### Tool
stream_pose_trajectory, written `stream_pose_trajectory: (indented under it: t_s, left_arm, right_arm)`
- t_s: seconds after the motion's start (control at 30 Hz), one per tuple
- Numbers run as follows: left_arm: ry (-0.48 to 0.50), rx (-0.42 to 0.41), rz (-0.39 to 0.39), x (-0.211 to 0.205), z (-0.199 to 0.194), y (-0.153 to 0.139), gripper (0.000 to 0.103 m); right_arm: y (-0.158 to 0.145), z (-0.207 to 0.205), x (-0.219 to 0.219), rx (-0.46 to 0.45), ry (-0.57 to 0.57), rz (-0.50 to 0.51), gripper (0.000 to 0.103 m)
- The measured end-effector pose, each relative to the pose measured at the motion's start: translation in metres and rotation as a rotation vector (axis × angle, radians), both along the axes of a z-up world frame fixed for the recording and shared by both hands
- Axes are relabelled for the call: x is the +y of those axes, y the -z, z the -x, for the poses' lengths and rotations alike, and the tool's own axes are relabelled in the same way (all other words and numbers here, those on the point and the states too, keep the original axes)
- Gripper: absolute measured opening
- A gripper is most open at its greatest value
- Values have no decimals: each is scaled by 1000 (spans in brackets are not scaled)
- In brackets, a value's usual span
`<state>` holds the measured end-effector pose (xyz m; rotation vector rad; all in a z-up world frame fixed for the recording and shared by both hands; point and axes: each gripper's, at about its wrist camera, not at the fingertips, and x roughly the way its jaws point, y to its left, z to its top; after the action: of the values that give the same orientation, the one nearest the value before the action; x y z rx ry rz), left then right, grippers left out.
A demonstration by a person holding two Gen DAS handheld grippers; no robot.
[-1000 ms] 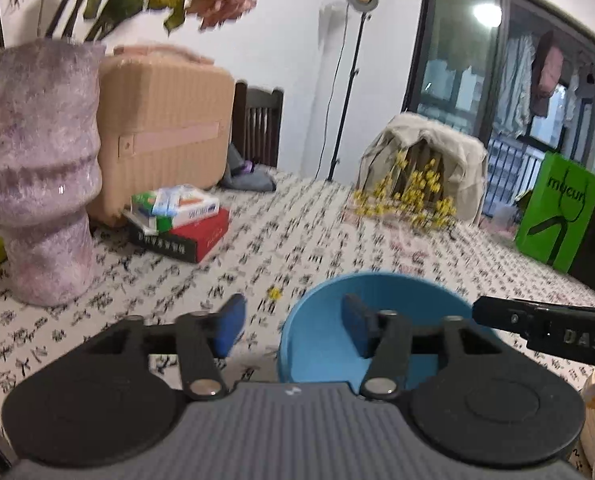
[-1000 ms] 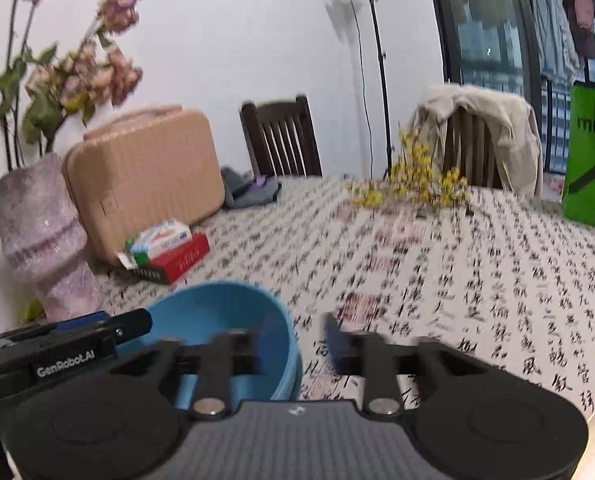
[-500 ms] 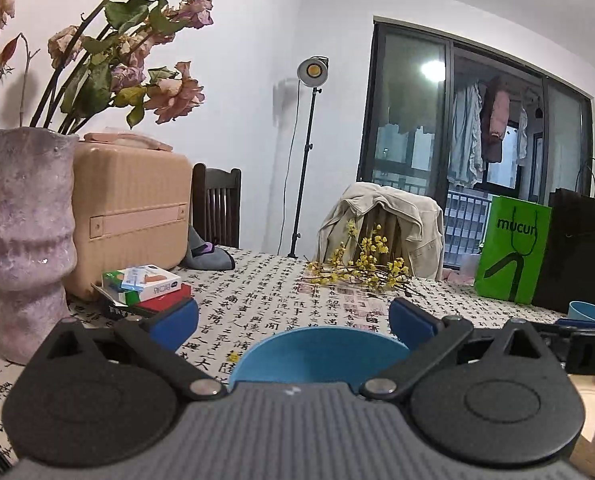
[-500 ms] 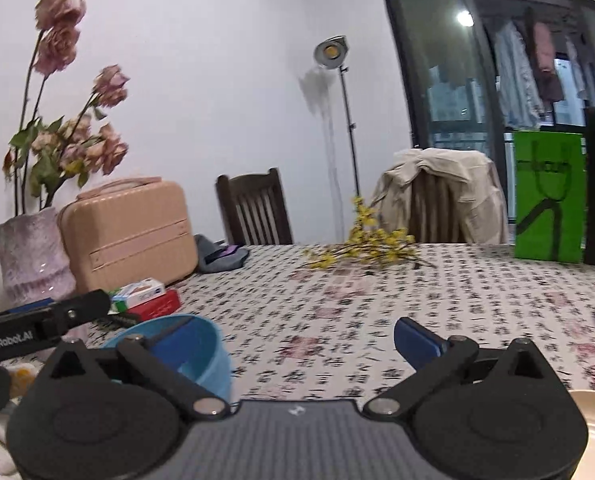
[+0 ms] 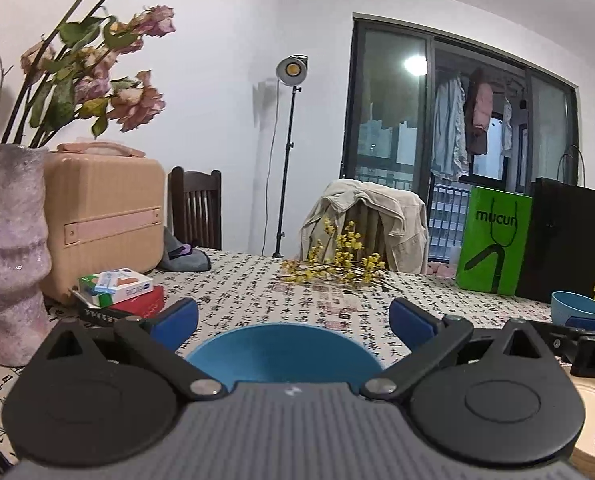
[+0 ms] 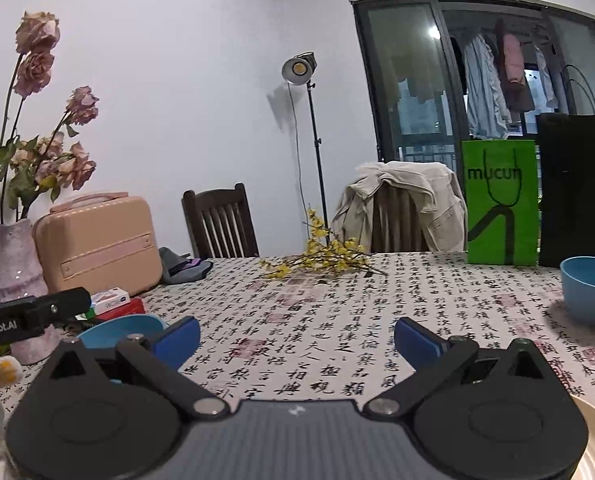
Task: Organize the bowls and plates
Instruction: 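Pull both open tools back toward the last blue bowl by the thermos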
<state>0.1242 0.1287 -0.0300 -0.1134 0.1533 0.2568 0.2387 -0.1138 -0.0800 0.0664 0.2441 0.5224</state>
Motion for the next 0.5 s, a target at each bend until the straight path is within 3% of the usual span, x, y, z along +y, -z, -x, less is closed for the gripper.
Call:
stream_pose_trajectory:
  t_s: [0.5]
  left_arm:
    - [39,-22,-44,-36,-7,-8,103]
  right_arm:
    - [8,-2,-59,-12,134,-51,103]
